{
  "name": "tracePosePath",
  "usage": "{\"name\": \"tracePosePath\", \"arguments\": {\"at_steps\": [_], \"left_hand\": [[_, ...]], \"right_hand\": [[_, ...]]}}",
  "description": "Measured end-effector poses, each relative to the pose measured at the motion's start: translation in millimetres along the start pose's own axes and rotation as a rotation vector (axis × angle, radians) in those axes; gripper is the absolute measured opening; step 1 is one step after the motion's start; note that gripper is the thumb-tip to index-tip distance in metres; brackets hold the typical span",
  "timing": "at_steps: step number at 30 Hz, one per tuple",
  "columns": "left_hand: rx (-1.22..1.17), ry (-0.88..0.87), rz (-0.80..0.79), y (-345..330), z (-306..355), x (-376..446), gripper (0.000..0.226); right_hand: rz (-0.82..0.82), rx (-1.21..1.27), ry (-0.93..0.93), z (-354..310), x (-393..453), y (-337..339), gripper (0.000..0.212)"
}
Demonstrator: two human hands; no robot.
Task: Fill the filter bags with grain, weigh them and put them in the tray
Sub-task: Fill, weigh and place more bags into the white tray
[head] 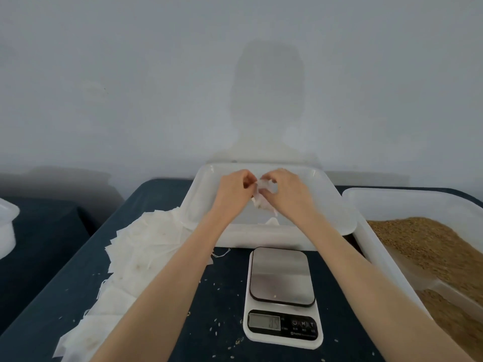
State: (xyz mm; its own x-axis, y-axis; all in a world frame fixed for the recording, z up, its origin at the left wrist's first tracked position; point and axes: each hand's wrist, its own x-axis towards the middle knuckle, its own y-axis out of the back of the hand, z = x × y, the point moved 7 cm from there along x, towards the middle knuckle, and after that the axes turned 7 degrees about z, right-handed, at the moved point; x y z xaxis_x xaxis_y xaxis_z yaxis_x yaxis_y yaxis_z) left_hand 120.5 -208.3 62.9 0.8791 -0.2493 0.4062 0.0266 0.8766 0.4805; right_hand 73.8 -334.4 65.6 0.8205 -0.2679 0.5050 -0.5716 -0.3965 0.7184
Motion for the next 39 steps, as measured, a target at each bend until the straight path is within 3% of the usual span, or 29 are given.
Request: {"name": "tracePosePath", "arguments": {"at_steps": [4, 7, 12, 15, 17, 23, 25, 28, 30, 39], "left_hand": [[0.341, 0.036, -0.089, -15, -42, 1, 0.015], [0.616, 0.083, -0.16, -17, -66, -6, 0.021], [0.631, 0.159, -0.369, -16, -74, -7, 0.021], [0.557, 0.164, -0.356, -2, -66, -9, 0.021], [0.575, 0.164, -0.193, 26, -63, -11, 0.023], [0.747, 0.191, 0.344, 125, -87, -47, 0.024], [0.733, 0.214, 0.434, 140, -103, -65, 0.021], [0.718, 0.256, 0.232, 129, -132, -82, 0.02], [0.788, 0.229, 0.065, 117, -143, -90, 0.022], [0.839, 0.101, 0.225, 140, -114, -99, 0.028]], "right_hand": [[-0.269, -0.188, -0.049, 13, -7, -57, 0.039], [-0.538, -0.167, -0.027, 15, -17, -89, 0.045], [-0.815, -0.168, -0.046, 16, -23, -93, 0.047], [-0.756, -0.03, -0.092, 17, -24, -82, 0.037], [-0.656, 0.066, -0.102, 17, -23, -72, 0.03], [-0.409, 0.034, 0.097, -14, -31, -57, 0.026], [-0.352, 0.162, 0.103, -33, -41, -57, 0.024], [-0.412, 0.405, 0.084, -62, -64, -67, 0.025], [-0.486, 0.408, 0.114, -76, -82, -77, 0.025], [-0.536, 0.345, 0.115, -79, -118, -95, 0.024]]}}
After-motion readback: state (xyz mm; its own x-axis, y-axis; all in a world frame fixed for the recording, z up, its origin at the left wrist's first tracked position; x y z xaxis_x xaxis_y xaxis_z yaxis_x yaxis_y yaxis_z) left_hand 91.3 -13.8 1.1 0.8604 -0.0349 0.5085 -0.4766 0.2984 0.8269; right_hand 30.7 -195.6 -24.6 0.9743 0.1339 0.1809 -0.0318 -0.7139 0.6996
